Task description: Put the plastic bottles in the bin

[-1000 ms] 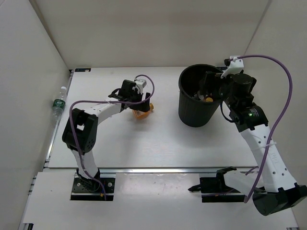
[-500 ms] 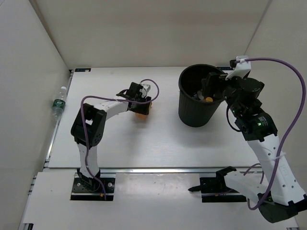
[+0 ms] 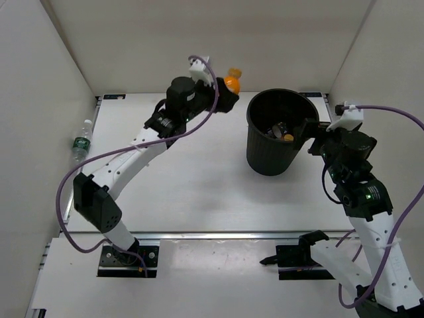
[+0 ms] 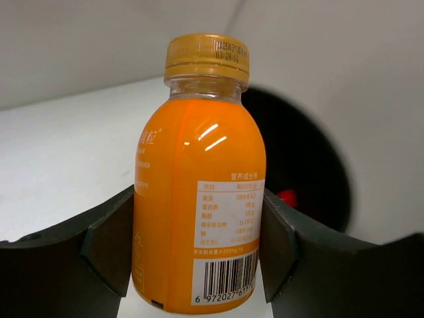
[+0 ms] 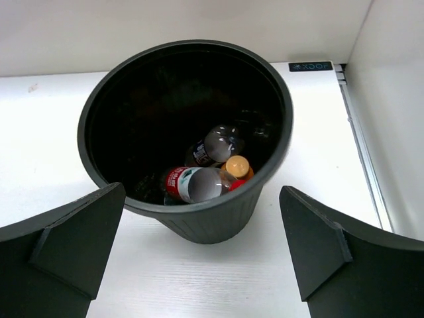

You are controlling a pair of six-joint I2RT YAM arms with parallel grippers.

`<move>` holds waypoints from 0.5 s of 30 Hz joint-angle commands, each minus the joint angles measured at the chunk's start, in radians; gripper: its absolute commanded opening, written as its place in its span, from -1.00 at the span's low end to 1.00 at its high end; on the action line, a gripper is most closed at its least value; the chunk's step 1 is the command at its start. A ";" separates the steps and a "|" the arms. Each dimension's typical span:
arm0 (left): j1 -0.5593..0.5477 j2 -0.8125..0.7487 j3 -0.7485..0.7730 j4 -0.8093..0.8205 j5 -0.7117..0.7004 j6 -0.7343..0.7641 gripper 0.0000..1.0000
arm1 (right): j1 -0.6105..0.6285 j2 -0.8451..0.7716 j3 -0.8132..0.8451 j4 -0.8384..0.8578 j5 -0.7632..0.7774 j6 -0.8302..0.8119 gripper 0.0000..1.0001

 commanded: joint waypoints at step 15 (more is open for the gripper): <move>-0.201 0.325 0.655 -0.255 -0.004 0.040 0.98 | 0.030 -0.076 -0.002 0.002 0.084 0.003 0.99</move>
